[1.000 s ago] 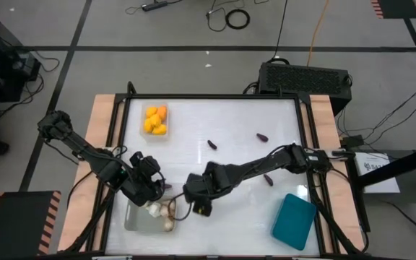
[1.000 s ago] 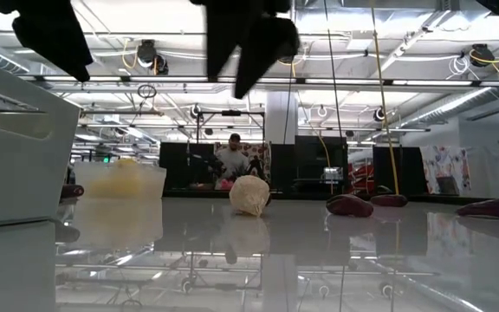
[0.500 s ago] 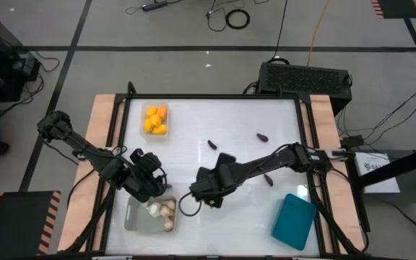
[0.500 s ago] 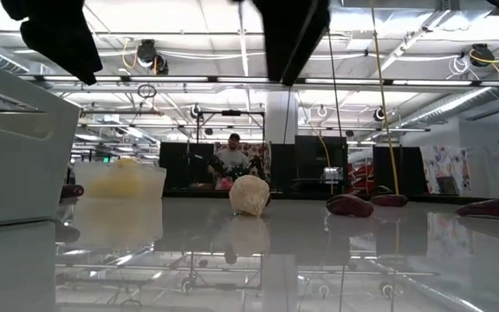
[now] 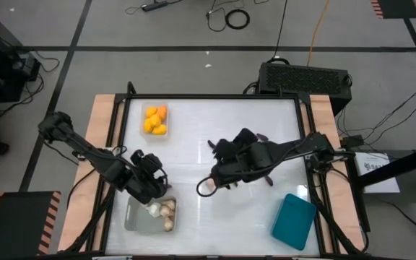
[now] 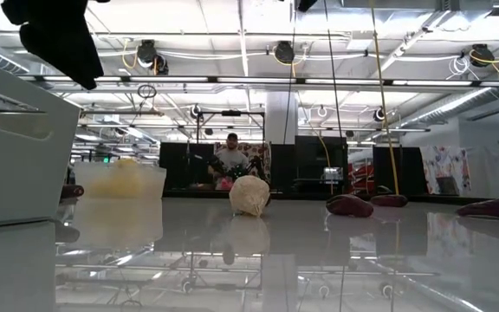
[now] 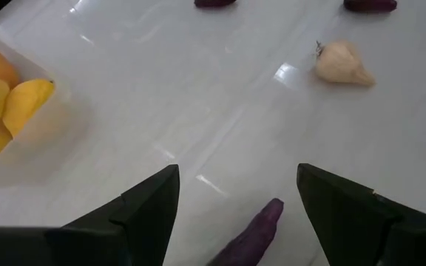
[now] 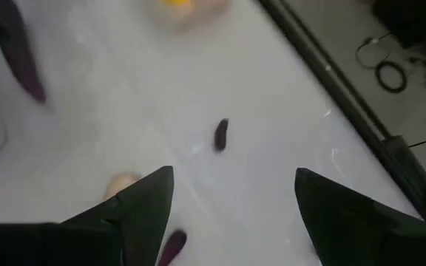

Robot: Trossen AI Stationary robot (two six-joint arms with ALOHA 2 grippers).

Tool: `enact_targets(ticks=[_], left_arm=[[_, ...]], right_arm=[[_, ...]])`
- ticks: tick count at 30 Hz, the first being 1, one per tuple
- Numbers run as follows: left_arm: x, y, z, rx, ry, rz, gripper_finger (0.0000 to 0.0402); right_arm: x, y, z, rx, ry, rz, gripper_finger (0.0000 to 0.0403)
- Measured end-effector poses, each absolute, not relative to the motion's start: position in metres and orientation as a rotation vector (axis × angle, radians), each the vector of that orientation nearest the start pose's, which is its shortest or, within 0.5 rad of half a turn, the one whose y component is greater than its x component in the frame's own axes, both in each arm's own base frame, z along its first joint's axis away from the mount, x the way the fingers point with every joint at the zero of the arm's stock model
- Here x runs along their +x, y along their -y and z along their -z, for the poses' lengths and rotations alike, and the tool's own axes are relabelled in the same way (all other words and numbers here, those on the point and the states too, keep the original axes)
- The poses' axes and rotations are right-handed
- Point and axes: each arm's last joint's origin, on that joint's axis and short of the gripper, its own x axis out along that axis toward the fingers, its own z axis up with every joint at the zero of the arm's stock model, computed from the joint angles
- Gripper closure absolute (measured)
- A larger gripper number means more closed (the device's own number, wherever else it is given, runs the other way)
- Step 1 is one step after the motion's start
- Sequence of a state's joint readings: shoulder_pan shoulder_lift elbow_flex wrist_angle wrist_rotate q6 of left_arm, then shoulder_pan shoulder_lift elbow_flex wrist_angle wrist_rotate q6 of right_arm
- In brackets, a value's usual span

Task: Sort produce into baskets
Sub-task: Put the white garlic into the gray bin

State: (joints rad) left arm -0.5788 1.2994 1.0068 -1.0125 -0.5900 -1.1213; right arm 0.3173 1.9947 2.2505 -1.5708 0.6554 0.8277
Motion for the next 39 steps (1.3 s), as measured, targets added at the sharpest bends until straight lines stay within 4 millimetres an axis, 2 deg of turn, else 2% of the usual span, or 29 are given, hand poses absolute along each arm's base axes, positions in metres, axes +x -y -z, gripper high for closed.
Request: enact_targets(ticks=[4,9,14,17,20,25,32,36,39], left_arm=[[0.201,0.113,-0.249,-0.280,-0.923,-0.585,0.0123],[0.204,0.118,-0.245,-0.316,-0.946,-0.565,0.0123],[0.199,0.113,-0.259,-0.340,-0.967,-0.450,0.0123],[0.205,0.101,-0.272,-0.402,-0.929,-0.358,0.0123],[0.210,0.086,-0.285,-0.426,-0.823,-0.341,0.0123],[0.221,0.064,-0.291,-0.444,-0.760,-0.356,0.0123],[0.226,0.053,-0.290,-0.483,-0.804,-0.334,0.0123],[0.226,0.052,-0.289,-0.490,-0.807,-0.330,0.0123],[0.226,0.052,-0.289,-0.492,-0.807,-0.331,0.0123]], right_arm=[[0.356,-0.107,-0.380,0.109,-0.850,0.779,0.0129],[0.349,-0.120,-0.369,0.082,-0.758,0.862,0.0129],[0.326,-0.118,-0.361,0.170,-0.714,0.915,0.0129],[0.323,-0.117,-0.344,0.258,-0.644,0.905,0.0129],[0.322,-0.119,-0.325,0.322,-0.565,0.833,0.0129],[0.330,-0.124,-0.288,0.425,-0.462,0.720,0.0129],[0.337,-0.118,-0.256,0.557,-0.504,0.699,0.0129],[0.348,-0.113,-0.239,0.594,-0.554,0.710,0.0129],[0.362,-0.111,-0.215,0.656,-0.650,0.673,0.0129]])
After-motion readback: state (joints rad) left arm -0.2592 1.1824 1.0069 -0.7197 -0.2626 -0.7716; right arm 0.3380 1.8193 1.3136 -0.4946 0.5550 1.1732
